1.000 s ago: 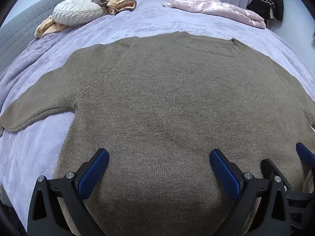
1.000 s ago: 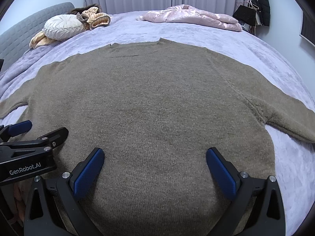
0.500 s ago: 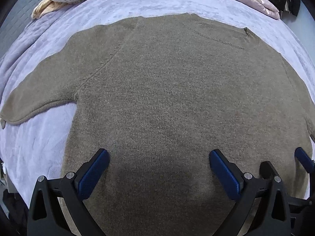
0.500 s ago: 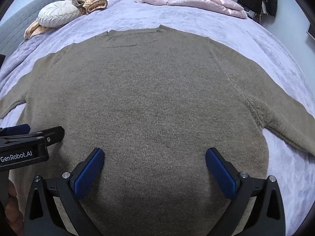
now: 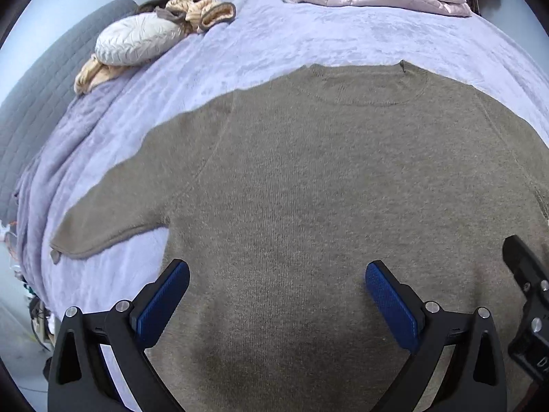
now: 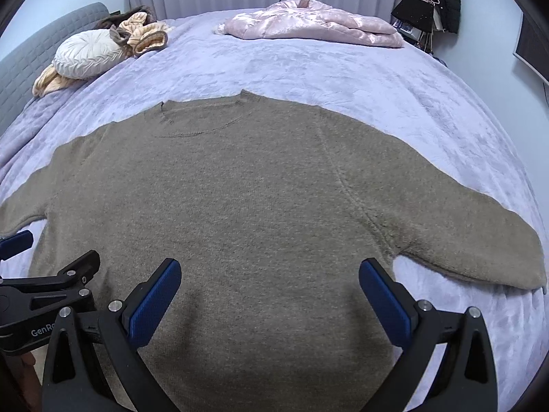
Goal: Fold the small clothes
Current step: 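Move the right tool over the sleeve of the brown sweater, then close the right tool on the sleeve cuff, then lift the sleeve cuff with the right tool and carry it across the body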
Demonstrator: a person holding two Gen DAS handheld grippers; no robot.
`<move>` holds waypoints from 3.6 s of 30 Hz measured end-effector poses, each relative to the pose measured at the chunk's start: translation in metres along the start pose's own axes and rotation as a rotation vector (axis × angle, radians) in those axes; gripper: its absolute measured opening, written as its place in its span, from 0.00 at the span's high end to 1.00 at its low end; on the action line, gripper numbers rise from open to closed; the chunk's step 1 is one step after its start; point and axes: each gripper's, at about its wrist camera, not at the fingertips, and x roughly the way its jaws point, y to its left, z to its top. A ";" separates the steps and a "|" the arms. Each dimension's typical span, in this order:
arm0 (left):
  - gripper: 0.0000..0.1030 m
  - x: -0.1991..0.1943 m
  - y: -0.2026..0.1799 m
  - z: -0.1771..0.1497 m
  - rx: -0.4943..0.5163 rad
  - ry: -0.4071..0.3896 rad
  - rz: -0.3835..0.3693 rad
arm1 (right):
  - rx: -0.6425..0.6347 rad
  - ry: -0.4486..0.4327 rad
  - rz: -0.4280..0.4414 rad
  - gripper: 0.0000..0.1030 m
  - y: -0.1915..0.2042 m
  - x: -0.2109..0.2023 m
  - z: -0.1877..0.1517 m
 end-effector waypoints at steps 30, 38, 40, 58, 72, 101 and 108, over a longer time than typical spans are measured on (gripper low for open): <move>0.00 -0.053 -0.177 0.036 0.264 -0.114 -0.011 | 0.478 -0.045 -0.184 0.00 -0.242 -0.039 -0.025; 0.00 -0.044 -0.221 0.035 0.302 -0.076 -0.054 | 0.659 -0.046 -0.168 0.00 -0.326 -0.037 -0.058; 0.00 -0.040 -0.228 0.035 0.306 -0.064 -0.069 | 0.694 -0.061 -0.161 0.00 -0.345 -0.034 -0.060; 0.00 -0.001 -0.282 0.044 0.267 0.021 -0.208 | 0.771 -0.241 -0.090 0.90 -0.430 -0.043 -0.080; 0.00 -0.008 -0.265 0.046 0.198 0.035 -0.316 | 0.790 -0.218 -0.040 0.93 -0.439 -0.039 -0.082; 0.00 0.018 -0.101 0.043 -0.008 0.058 -0.280 | 0.301 -0.395 -0.015 0.94 -0.210 -0.145 0.078; 0.00 0.031 -0.055 0.033 -0.070 0.070 -0.304 | 0.221 -0.372 0.004 0.94 -0.144 -0.134 0.101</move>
